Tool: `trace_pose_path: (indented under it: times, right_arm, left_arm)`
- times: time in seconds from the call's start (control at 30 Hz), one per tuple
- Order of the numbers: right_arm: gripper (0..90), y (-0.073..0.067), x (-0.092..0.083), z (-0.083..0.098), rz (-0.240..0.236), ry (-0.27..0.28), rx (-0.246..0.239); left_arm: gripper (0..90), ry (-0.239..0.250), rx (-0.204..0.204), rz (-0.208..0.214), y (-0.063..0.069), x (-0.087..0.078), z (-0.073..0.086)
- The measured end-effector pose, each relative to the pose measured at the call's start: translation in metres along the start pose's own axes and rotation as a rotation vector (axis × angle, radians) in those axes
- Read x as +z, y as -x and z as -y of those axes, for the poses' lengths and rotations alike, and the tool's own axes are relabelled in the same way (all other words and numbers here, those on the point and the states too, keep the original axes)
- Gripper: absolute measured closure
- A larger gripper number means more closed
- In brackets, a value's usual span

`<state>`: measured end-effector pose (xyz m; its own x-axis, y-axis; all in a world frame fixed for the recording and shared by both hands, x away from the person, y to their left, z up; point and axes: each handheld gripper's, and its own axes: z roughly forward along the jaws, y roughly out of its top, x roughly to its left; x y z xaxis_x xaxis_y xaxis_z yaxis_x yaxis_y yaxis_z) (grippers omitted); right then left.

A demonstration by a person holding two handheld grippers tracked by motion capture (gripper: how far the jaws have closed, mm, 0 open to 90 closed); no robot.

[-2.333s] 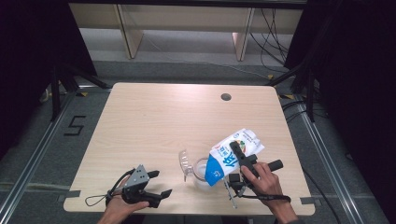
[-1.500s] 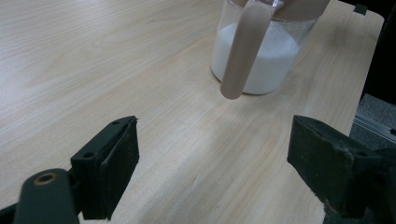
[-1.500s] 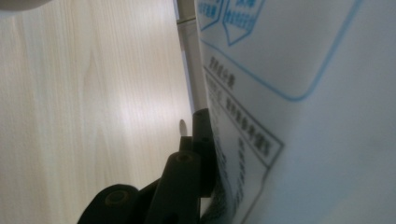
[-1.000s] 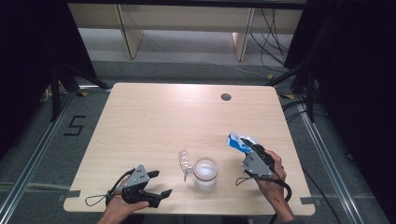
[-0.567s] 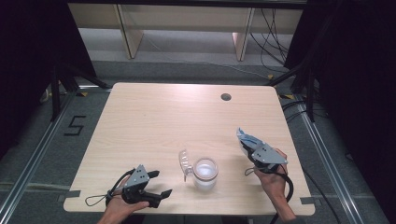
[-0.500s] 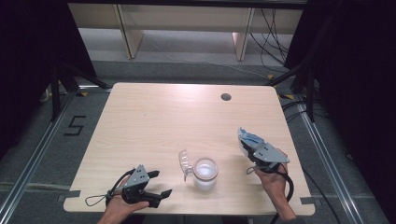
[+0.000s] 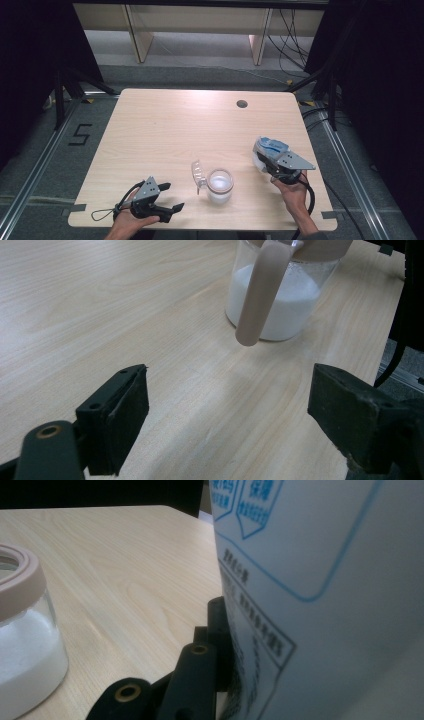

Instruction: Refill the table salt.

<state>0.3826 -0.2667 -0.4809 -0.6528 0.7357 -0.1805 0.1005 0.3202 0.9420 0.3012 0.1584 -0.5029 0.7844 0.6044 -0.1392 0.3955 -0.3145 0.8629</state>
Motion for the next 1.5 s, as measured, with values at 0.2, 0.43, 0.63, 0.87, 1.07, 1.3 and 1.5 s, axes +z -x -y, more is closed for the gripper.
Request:
trace_pose_path:
  times: [0.2, 0.43, 0.63, 0.87, 1.07, 1.3, 1.5]
  right_arm:
    - [85.2, 0.001, 0.003, 0.004, -0.031, 0.004, 0.054]
    - [86.8, -0.002, 0.004, 0.008, -0.047, -0.025, 0.101]
    - [87.5, 0.0, 0.008, 0.011, -0.064, -0.058, 0.082]
    - [84.7, 0.001, 0.007, 0.013, -0.058, -0.06, 0.127]
    - [79.7, 0.002, 0.009, 0.018, -0.043, -0.05, 0.135]
    - [74.5, 0.001, 0.008, 0.017, -0.05, -0.083, 0.151]
    - [64.5, 0.003, 0.007, 0.017, -0.039, -0.072, 0.14]
  left_arm:
    - [16.1, 0.0, 0.0, 0.0, 0.0, 0.0, 0.0]
    - [16.1, 0.0, -0.001, -0.001, 0.0, 0.0, 0.0]
    - [16.1, 0.0, -0.002, -0.001, 0.0, 0.0, 0.0]
    - [16.1, 0.0, 0.007, 0.002, -0.001, 0.0, 0.0]
    - [16.1, 0.001, 0.007, 0.003, -0.001, 0.0, 0.0]
    - [16.1, -0.006, -0.001, -0.002, 0.0, -0.001, 0.0]
    - [16.1, -0.006, 0.0, -0.001, 0.0, -0.001, 0.0]
